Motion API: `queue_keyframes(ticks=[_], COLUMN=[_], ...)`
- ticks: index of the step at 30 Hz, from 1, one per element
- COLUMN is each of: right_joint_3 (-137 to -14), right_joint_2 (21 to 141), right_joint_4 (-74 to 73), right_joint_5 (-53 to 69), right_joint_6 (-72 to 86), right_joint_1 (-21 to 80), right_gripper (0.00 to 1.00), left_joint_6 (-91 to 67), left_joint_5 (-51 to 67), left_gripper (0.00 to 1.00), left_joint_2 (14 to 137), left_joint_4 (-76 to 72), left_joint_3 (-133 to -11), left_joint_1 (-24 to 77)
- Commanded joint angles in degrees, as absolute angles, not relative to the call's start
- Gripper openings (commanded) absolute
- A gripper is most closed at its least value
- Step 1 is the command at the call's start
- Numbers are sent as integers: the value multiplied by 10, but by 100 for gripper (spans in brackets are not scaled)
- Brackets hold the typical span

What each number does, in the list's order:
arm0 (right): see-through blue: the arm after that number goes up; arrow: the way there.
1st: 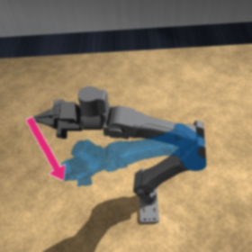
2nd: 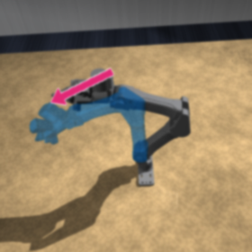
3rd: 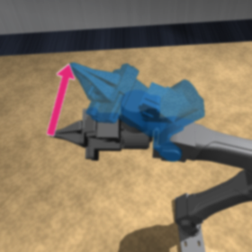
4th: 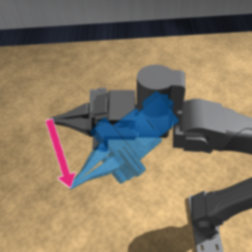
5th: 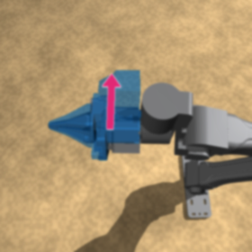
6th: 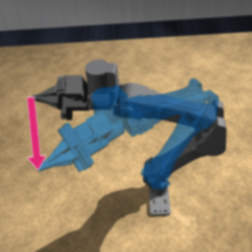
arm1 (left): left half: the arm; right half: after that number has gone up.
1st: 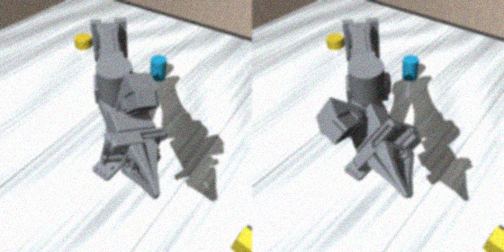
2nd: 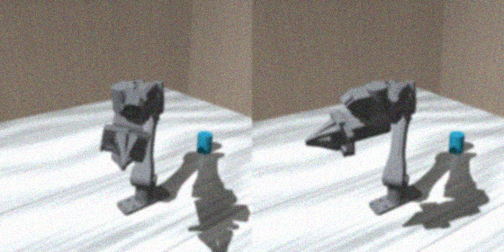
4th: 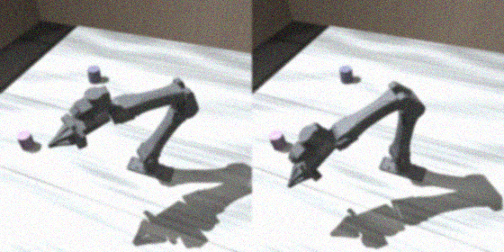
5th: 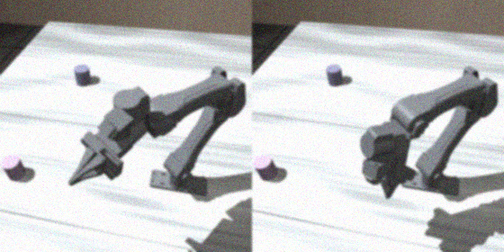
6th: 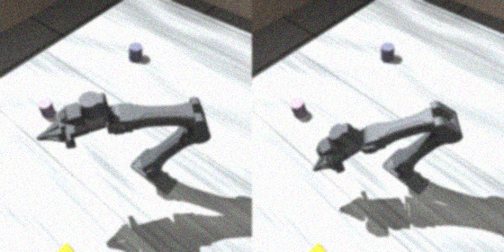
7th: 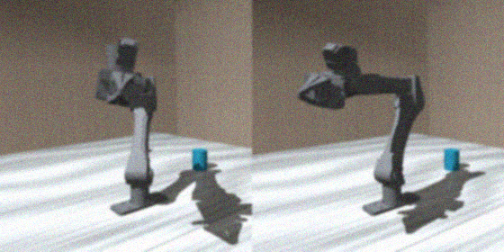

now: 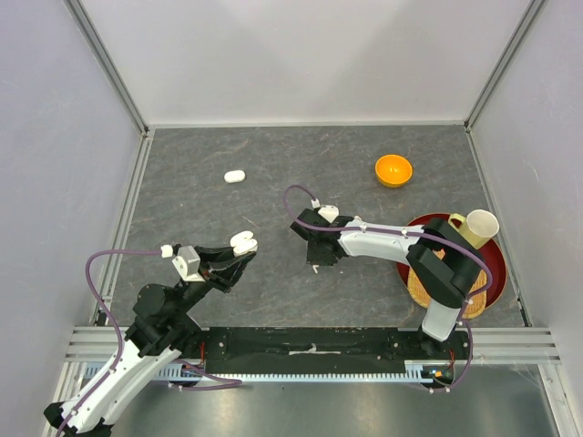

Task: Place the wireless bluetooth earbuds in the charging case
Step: Pick up the earbud from the center of the board.

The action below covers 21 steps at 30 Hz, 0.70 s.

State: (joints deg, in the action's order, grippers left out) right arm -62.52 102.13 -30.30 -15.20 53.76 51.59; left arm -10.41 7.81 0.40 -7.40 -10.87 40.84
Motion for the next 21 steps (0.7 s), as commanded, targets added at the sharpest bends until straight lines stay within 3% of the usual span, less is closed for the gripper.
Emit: queue_keyframes(ticks=[1,21], right_joint_3=[-625,-638], right_joint_2=[1034,1049], right_joint_4=[-328,-325], right_joint_5=[-179,-176], right_joint_6=[528,472], right_joint_1=[520,535], right_gripper=[33,35], left_joint_6=[-97,-98], left_joint_5=[76,73], left_gripper=[2,2], left_joint_2=[-23,-20], left_joint_4=[-98,-97], left_joint_3=[-113,-112], left_joint_1=[408,408])
